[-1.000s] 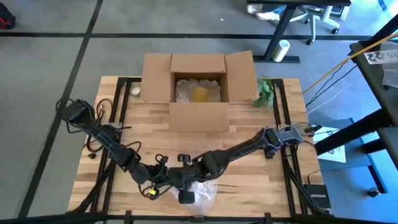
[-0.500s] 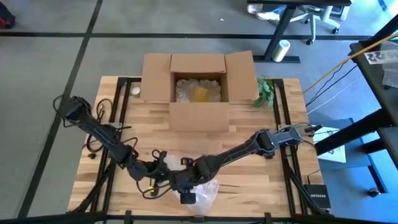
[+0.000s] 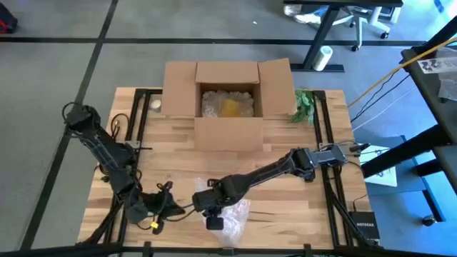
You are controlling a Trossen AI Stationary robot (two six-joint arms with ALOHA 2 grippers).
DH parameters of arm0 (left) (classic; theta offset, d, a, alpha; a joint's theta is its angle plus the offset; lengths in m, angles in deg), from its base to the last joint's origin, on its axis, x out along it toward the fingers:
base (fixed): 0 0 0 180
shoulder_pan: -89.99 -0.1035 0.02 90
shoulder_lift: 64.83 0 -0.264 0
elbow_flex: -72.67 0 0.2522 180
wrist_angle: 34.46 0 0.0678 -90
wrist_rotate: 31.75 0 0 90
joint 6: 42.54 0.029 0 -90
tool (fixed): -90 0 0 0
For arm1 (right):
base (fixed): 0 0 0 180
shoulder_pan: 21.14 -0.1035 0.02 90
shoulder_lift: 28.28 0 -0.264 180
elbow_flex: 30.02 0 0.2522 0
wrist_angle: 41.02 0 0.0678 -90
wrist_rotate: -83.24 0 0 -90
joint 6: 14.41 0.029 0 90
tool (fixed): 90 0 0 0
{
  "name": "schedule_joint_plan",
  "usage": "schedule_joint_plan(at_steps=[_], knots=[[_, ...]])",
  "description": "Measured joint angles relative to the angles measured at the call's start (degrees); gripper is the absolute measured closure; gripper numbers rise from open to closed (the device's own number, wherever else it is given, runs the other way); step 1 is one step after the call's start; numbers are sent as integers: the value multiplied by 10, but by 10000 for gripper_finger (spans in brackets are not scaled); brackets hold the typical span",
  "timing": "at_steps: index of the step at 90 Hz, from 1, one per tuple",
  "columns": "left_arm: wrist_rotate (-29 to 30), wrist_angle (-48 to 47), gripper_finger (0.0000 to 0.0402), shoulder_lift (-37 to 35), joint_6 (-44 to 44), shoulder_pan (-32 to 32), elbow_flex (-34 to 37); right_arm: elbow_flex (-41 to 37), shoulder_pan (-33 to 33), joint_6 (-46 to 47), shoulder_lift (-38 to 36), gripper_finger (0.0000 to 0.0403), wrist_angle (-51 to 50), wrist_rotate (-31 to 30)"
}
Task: Wrap mug
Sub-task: Wrap the red mug with the transparent bubble wrap
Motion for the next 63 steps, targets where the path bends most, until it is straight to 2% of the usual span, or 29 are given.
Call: schedule_joint_plan(at_steps=[10, 30, 43, 63], knots=[[4, 0, 402, 22, -31, 3, 0, -1, 5, 17, 2, 403, 43, -20], [4, 17, 402, 65, -58, 1, 0, -2, 0, 87, 4, 403, 58, -124], [-2, 57, 402, 79, -43, 1, 0, -2, -6, 121, 5, 403, 53, -228], [-36, 55, 402, 81, -72, 1, 0, -3, 5, 146, 5, 403, 52, -230]])
